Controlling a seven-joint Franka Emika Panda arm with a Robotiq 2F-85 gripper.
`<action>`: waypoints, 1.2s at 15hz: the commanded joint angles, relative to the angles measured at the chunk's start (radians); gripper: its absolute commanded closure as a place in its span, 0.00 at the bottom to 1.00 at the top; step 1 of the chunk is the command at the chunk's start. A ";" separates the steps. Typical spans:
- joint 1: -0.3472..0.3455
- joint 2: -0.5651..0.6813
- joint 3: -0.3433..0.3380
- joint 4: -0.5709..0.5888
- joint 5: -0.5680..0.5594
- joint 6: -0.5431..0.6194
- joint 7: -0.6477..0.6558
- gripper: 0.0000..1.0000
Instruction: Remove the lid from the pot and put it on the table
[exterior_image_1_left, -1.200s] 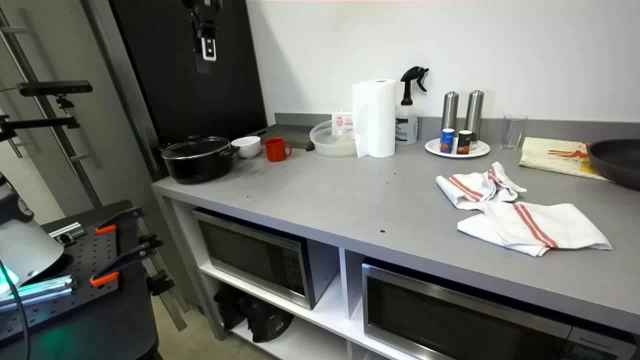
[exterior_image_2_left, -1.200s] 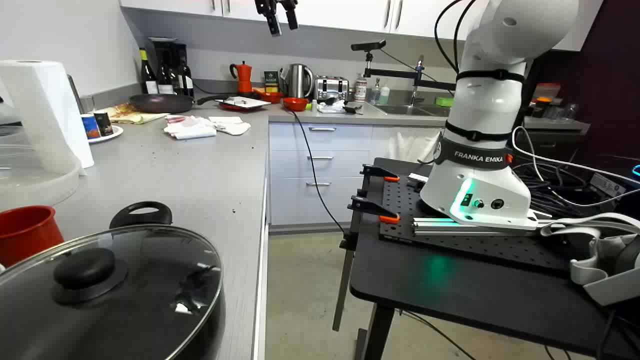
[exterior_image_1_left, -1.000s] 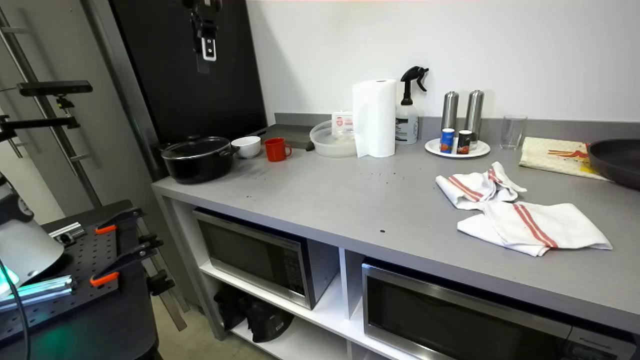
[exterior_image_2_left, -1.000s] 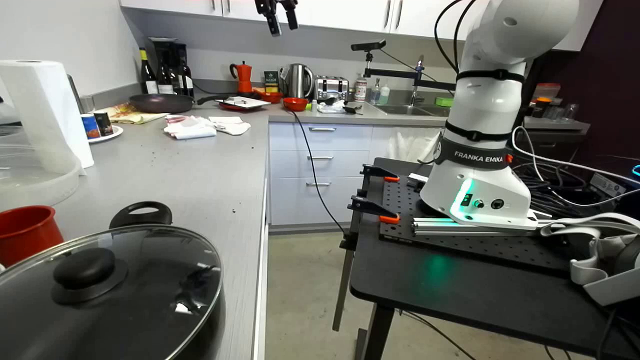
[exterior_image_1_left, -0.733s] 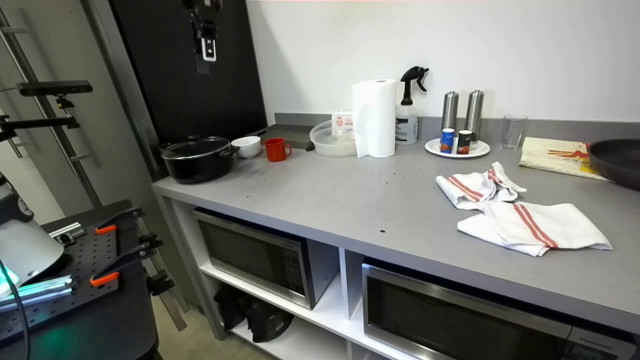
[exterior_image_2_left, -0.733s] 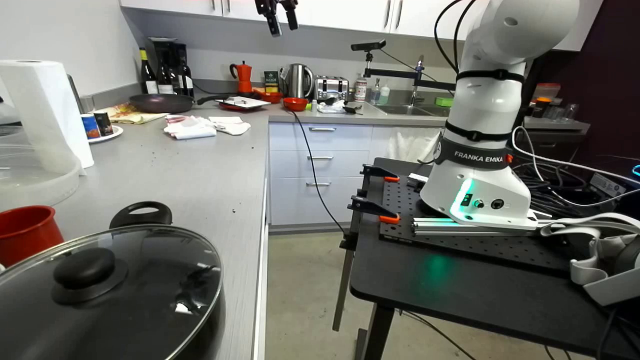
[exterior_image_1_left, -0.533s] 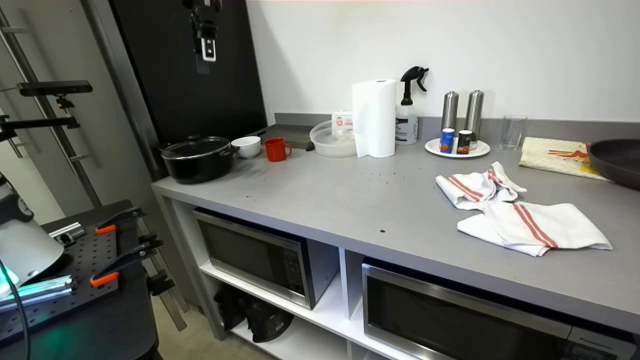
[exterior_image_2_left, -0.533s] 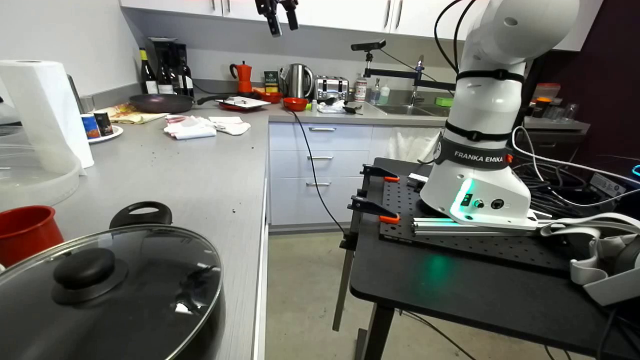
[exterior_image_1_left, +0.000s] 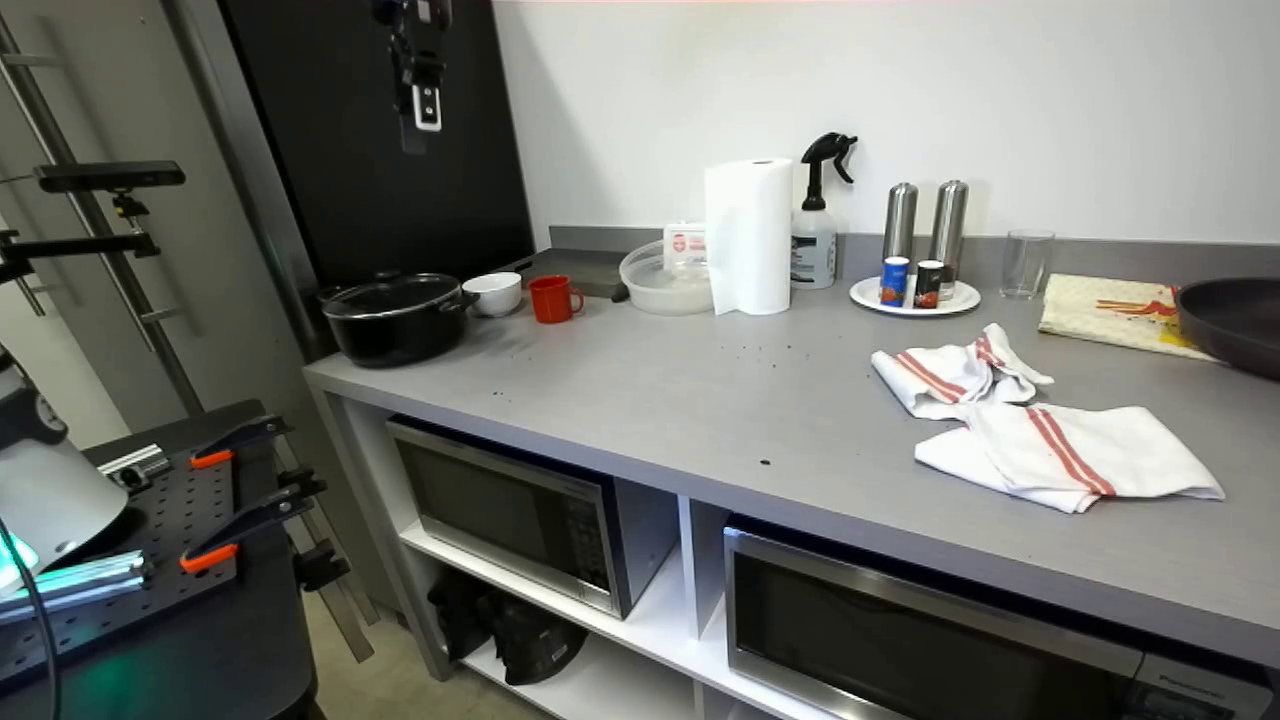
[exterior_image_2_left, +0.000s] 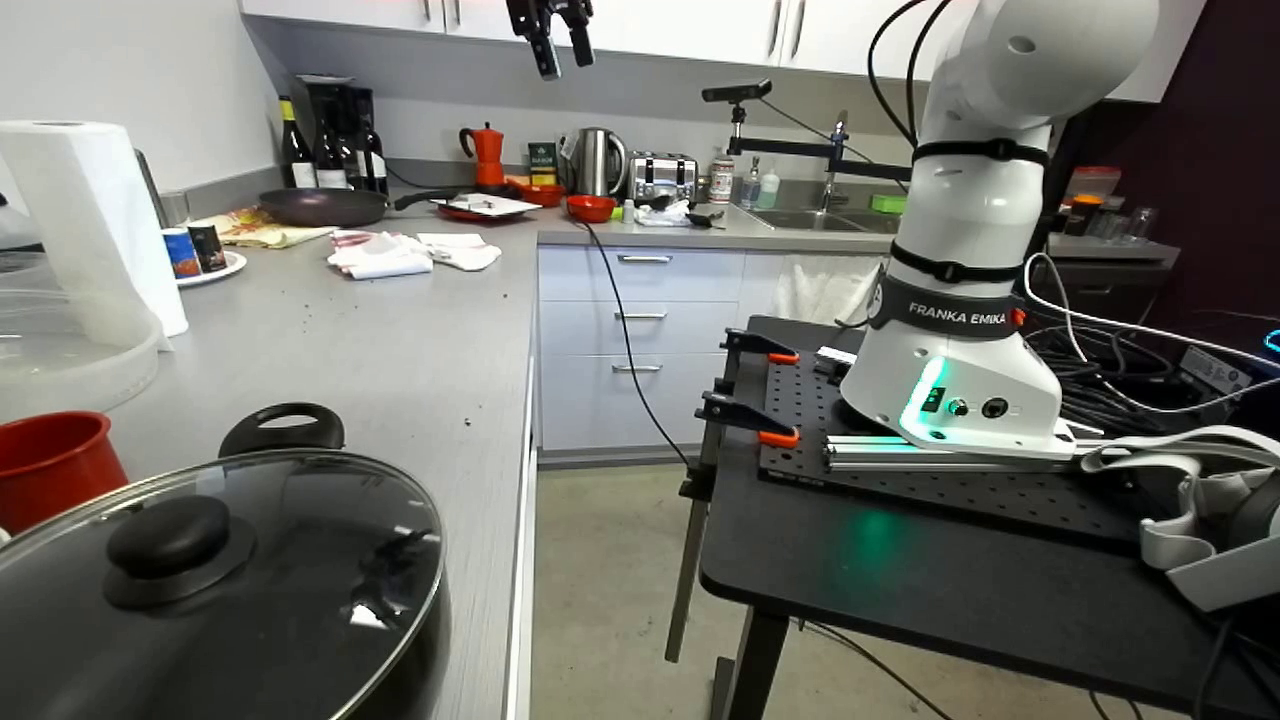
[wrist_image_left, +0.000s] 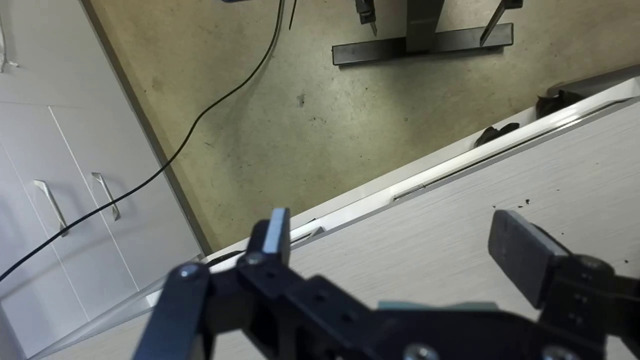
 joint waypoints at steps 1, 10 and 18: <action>0.027 0.139 -0.023 0.055 0.007 0.125 -0.084 0.00; 0.148 0.397 0.063 0.092 0.008 0.429 -0.314 0.00; 0.258 0.549 0.167 0.219 -0.011 0.408 -0.490 0.00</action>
